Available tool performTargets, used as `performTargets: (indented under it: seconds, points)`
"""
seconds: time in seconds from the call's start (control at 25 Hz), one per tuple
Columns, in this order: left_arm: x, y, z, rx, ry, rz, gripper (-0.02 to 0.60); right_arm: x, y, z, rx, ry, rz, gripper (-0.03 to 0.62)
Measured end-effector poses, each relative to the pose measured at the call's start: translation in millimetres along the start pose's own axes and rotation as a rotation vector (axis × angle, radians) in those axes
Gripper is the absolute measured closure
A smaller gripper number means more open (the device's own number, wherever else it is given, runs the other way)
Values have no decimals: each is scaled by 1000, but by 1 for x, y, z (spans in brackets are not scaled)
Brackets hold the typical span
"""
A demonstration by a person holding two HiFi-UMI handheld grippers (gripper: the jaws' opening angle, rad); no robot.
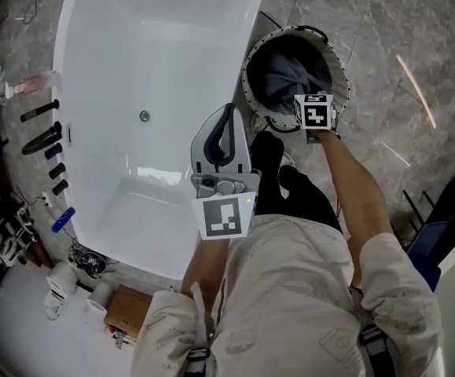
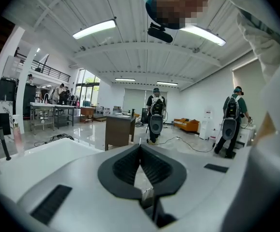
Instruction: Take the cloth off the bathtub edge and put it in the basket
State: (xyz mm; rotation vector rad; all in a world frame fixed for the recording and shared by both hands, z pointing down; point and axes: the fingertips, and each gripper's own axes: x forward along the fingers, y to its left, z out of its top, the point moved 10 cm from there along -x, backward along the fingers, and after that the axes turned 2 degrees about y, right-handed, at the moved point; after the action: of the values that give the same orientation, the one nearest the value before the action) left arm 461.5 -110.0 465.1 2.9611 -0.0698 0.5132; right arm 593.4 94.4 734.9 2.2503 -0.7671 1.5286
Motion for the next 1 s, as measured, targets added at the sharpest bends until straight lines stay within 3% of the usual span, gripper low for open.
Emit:
performTargets:
  seconds: [0.2,0.28,0.36,0.68,1.0]
  points:
    - [3,2,1,3,2,-4,578,8,4,-3,-36,41,10,516]
    - [3,2,1,-2,0,-1,578,10,2,-11,6,61,32,389]
    - [2,0,0,-7,-2,2,578,10,-1,-20,40,82,40,334]
    - [-12,-17,-3,-4,-12,8,578,-12,-7,-54,73,72,45,327]
    - [-50,-38,-7,-3,-35,51,578,-70,0,-77,81,-93,83,333]
